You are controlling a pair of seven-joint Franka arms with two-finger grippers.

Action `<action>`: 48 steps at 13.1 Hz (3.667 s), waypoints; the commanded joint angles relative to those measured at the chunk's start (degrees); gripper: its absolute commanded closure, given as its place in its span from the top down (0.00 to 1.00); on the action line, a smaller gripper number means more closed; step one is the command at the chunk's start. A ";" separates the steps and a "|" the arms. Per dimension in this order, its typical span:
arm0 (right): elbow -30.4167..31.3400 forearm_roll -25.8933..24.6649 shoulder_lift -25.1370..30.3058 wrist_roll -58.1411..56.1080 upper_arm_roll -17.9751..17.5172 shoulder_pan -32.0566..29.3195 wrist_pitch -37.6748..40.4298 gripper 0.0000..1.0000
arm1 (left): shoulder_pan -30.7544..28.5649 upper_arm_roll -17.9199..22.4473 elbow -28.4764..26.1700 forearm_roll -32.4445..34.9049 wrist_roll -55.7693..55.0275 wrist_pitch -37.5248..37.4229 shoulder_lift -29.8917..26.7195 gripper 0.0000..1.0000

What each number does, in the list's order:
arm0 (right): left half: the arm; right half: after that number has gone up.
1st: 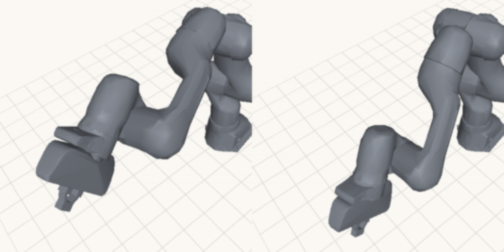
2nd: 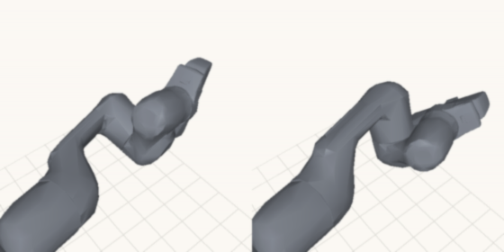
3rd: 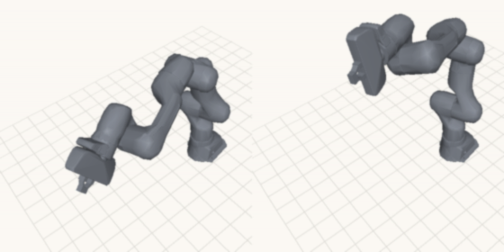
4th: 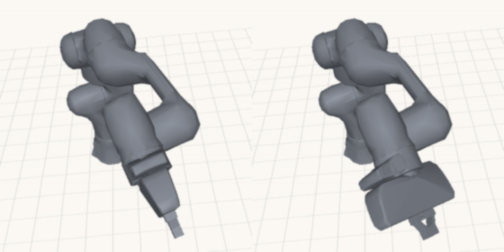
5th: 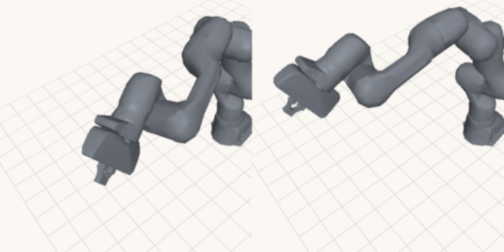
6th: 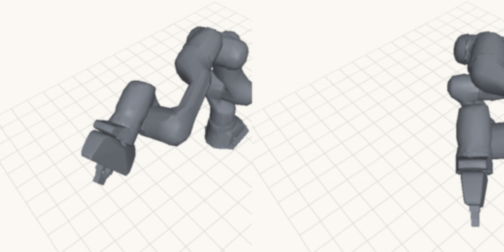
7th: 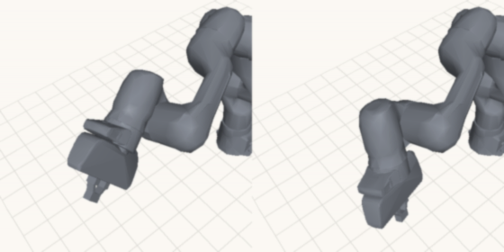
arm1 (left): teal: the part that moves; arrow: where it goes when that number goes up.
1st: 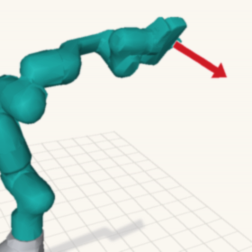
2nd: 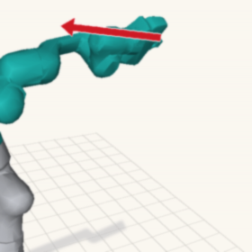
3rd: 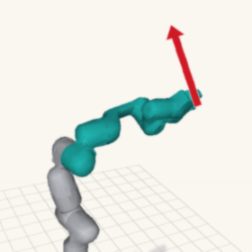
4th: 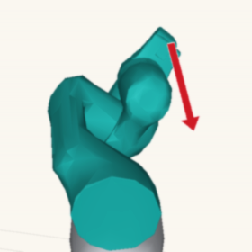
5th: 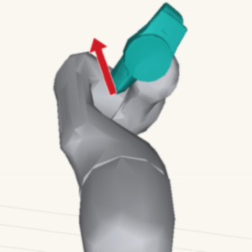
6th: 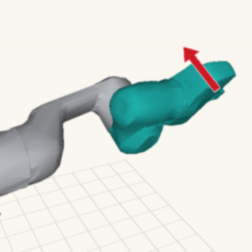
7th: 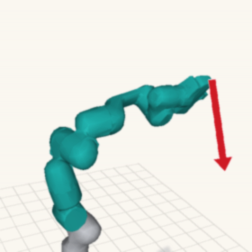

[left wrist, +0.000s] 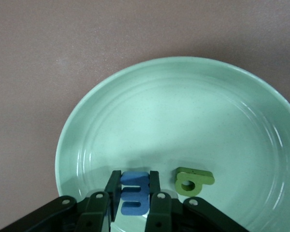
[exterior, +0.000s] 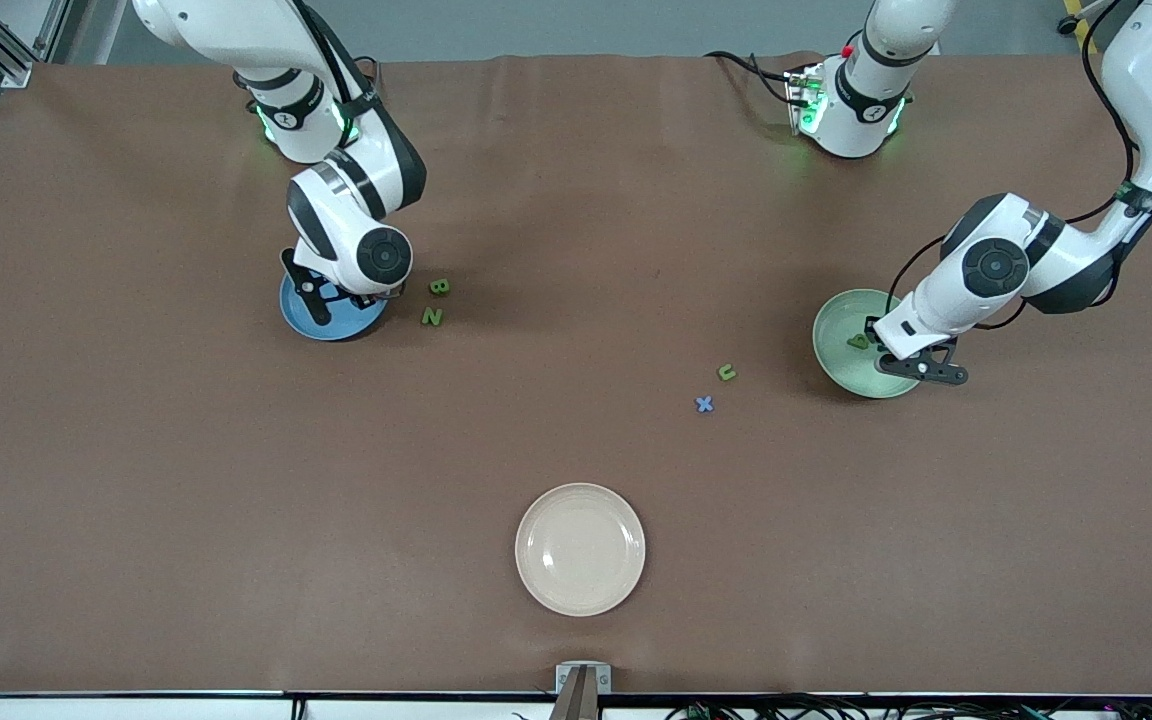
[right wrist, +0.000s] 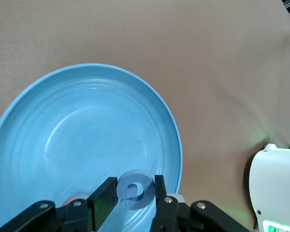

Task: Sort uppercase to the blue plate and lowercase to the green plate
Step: 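Drop the c in the blue plate while the left gripper grasps the u, then place the u on the green plate while the right gripper grasps the N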

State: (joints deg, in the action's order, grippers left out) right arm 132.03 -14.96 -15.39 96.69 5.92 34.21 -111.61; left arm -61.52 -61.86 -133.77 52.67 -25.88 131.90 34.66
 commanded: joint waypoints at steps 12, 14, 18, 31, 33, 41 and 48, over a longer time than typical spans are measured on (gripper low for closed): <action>-0.53 9.42 7.83 -3.78 -0.83 -1.78 -8.53 1.00 | 11.39 -4.67 5.35 -3.35 -18.30 0.29 0.41 1.00; -1.94 9.51 7.83 -5.44 -1.00 -1.78 -8.62 1.00 | 18.77 -1.87 9.39 -5.56 -26.72 0.20 1.98 1.00; -3.97 14.43 7.92 -18.26 -0.83 -2.48 -8.53 1.00 | 33.98 5.86 17.31 -6.18 -45.98 0.29 5.33 1.00; -6.52 14.79 8.89 -41.66 -0.65 -6.79 -16.34 1.00 | 44.91 13.96 20.13 -6.35 -59.81 1.00 8.32 0.71; -6.52 14.79 8.89 -41.76 -0.74 -6.70 -16.80 1.00 | 45.00 14.23 19.70 -6.27 -59.82 1.08 8.67 0.60; -7.57 14.70 9.68 -41.49 -1.26 -5.04 -14.42 1.00 | 44.65 14.14 19.43 -6.27 -59.21 1.00 8.24 0.13; -9.07 14.70 8.89 -40.00 -1.26 0.31 -14.42 1.00 | 30.62 2.13 17.77 -6.62 -48.78 -5.92 6.13 0.07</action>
State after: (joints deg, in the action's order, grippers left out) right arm 121.76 -1.15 -7.22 55.95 4.64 32.10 -126.14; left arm -24.28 -54.25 -113.73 46.92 -80.23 129.52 42.89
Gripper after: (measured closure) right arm 0.000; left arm 0.731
